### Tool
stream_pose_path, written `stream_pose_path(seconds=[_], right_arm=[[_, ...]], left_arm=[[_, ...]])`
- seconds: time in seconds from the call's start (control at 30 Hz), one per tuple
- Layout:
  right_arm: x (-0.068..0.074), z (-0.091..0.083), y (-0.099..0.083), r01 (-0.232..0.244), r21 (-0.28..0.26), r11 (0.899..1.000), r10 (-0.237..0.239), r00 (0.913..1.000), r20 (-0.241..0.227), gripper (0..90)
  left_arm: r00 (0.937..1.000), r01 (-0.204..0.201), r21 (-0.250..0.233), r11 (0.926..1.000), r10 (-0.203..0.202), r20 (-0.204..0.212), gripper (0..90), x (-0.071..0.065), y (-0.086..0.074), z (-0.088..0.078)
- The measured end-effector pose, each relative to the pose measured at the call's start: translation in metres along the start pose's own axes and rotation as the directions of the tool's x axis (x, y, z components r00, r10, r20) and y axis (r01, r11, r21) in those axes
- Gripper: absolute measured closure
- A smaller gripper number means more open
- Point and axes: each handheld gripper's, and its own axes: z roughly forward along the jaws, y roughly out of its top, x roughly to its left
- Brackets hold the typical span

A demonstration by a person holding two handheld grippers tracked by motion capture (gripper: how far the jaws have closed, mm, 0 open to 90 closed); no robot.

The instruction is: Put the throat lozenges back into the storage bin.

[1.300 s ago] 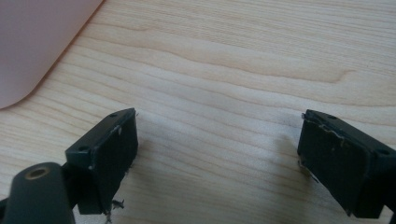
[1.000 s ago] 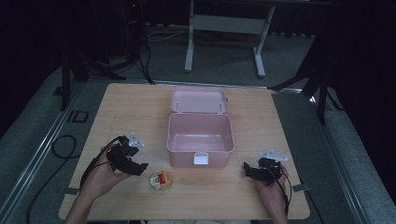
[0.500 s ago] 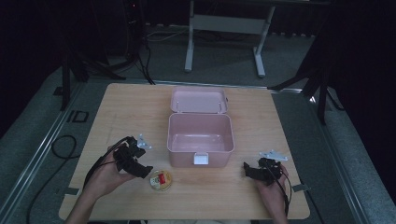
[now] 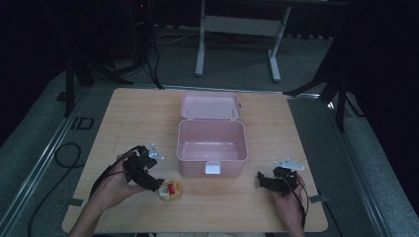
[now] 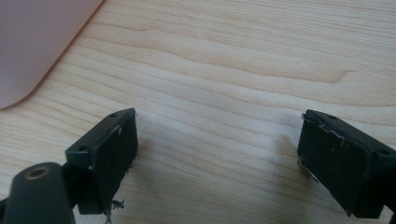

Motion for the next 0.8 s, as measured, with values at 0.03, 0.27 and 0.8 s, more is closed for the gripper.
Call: stream_pose_path(seconds=[0.03,0.27,0.8], right_arm=[[0.0,0.0,0.0,0.0,0.0,1.0,0.0,1.0,0.0,12.0],[0.0,0.0,0.0,0.0,0.0,1.0,0.0,1.0,0.0,12.0],[0.0,0.0,0.0,0.0,0.0,1.0,0.0,1.0,0.0,12.0]], left_arm=[[1.0,-0.001,0.002,1.0,0.001,0.0,18.0,0.0,0.0,0.0],[0.9998,-0.019,0.015,0.9997,0.019,0.005,16.7,-0.004,0.003,0.001],[0.9973,-0.071,0.042,0.9966,0.071,0.02,15.1,-0.017,0.009,0.007]])
